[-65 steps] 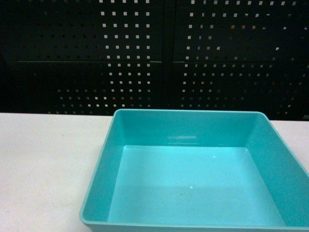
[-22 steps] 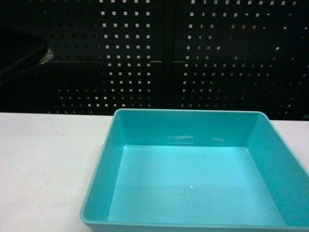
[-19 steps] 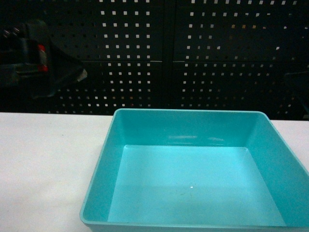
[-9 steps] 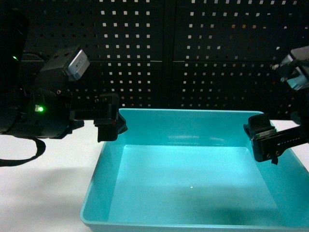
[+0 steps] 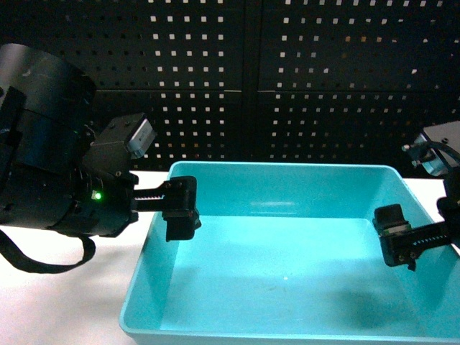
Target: Stack blue boxes stably on right
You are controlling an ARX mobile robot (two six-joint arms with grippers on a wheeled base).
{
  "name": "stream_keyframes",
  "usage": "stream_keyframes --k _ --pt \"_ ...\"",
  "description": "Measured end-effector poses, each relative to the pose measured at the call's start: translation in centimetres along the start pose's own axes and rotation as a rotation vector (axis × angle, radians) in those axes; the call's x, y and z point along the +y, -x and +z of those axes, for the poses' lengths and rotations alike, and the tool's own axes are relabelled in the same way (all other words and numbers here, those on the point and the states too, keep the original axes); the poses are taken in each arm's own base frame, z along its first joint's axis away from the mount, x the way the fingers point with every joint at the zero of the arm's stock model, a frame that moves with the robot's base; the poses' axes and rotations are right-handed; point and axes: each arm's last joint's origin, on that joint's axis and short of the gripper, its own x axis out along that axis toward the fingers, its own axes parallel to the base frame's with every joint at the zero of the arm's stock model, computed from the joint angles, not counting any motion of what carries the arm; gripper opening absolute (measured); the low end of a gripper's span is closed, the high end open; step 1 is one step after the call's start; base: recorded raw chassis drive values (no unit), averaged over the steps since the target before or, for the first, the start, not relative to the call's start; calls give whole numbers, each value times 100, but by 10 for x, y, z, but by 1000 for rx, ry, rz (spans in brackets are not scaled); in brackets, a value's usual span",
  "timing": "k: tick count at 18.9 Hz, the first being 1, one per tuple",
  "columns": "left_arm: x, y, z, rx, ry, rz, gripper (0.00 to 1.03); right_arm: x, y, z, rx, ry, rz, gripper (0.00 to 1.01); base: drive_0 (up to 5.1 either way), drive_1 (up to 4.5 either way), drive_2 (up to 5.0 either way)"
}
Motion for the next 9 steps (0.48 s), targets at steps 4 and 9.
stream_keyframes --k 4,9 --pt "1 -5 -10 28 -2 27 98 -4 -1 -15 43 -38 -1 67 0 0 0" --pt "8 -8 -16 50 10 69 98 1 -1 -18 34 -42 11 23 0 0 0"
